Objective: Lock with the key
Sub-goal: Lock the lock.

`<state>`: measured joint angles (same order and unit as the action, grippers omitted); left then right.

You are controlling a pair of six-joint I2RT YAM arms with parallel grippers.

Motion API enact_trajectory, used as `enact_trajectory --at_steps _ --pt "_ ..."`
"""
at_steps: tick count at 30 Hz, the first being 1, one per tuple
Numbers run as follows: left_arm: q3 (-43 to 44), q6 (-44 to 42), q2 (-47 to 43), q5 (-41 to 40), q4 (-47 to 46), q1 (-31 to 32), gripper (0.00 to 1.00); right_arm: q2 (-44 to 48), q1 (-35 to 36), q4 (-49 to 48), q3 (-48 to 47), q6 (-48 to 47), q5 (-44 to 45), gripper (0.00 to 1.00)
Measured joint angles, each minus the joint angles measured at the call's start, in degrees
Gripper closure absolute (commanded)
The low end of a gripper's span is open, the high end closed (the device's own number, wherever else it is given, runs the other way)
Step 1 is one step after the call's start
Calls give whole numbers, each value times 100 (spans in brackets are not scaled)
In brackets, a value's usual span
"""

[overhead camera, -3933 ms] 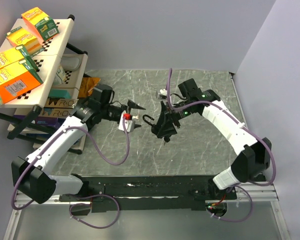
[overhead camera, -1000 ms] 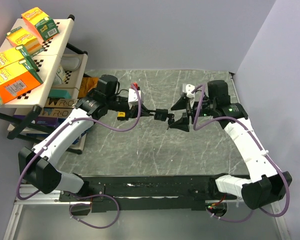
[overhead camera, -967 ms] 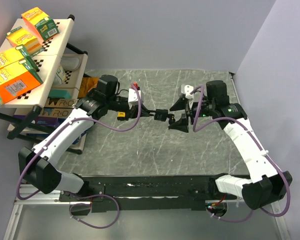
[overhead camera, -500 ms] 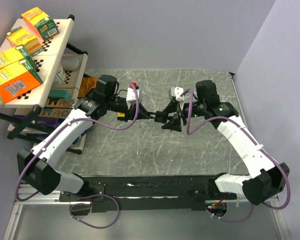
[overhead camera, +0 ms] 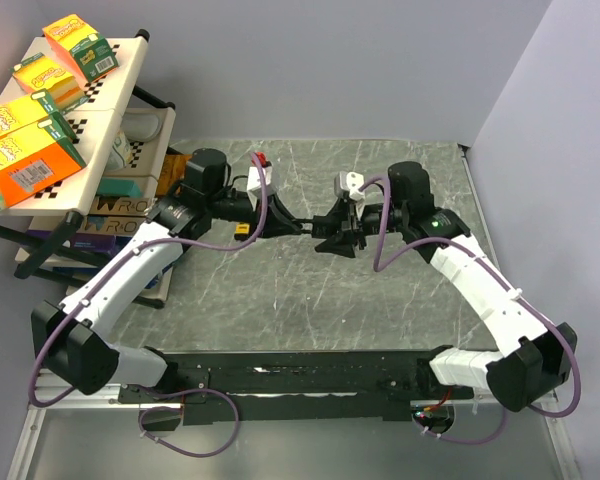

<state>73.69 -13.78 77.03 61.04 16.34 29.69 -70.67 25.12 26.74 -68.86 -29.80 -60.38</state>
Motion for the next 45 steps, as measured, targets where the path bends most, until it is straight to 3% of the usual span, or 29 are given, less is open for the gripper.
enact_trajectory --at_steps 12,29,32,34,35,37,40,45 --pt "-409 1158 -229 175 -973 -149 99 155 -26 -1707 531 1587 -372 54" --pt "-415 1757 -232 466 -1537 -310 99 153 -59 -2804 632 2918 -616 59" --pt "-415 1764 -234 511 -1569 -315 99 149 -59 -2874 632 3042 -645 67" --pt "-415 1751 -234 527 -1561 -317 99 129 -59 -2903 632 3134 -671 83" --pt "-415 1746 -232 529 -1537 -321 99 116 -59 -2911 632 3167 -675 99" --pt "-404 1674 -229 546 -1434 -326 99 90 -59 -2903 632 3204 -673 100" --pt "-291 1469 -186 579 -1110 -339 91 55 -57 -2874 632 3241 -673 100" --pt "-26 1115 -83 699 -540 -400 58 35 -59 -2889 632 3388 -656 100"
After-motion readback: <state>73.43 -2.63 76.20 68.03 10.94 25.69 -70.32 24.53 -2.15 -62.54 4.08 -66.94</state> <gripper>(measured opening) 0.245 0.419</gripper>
